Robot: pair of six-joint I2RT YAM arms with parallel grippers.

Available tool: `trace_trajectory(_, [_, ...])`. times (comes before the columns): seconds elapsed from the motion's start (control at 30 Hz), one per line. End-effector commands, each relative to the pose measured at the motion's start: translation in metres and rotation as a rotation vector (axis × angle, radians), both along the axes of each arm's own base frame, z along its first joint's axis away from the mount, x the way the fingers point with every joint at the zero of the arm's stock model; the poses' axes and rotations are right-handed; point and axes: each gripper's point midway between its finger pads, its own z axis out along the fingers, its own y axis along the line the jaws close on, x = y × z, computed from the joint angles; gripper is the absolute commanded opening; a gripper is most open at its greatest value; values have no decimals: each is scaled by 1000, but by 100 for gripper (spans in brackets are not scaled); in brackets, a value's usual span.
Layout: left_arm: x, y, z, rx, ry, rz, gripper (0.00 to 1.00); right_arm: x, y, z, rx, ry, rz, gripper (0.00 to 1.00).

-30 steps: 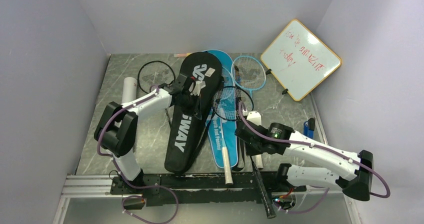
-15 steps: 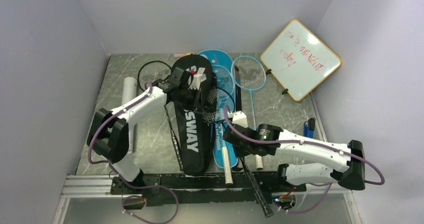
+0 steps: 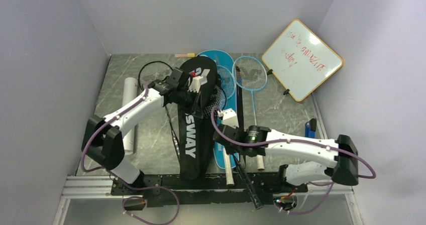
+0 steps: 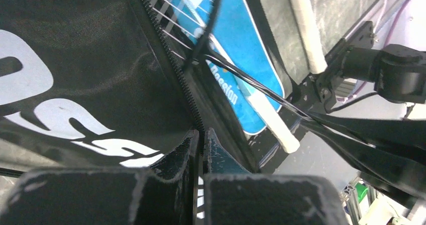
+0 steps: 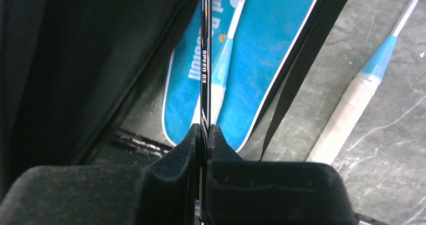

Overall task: Pack up the badminton gear
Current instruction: Place the racket in the racket bag.

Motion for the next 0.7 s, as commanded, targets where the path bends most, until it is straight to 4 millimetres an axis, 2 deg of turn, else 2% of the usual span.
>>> trace_trajectory(0.0, [-19,-6,30,-85,-49,-76,7,35,31,19,67,-121,-101,0])
trace_trajectory(0.33, [-45,-7,31,-85,-35,-141,6,78,63,24,141,-219,-187,0])
trace_trajectory(0.57, [-74,-19,28,-121,-7,-217,6,113,63,16,222,-192,-311,0])
trace_trajectory(0.67, [-83,-25,31,-155,1,-238,7,127,57,12,255,-193,-378,0])
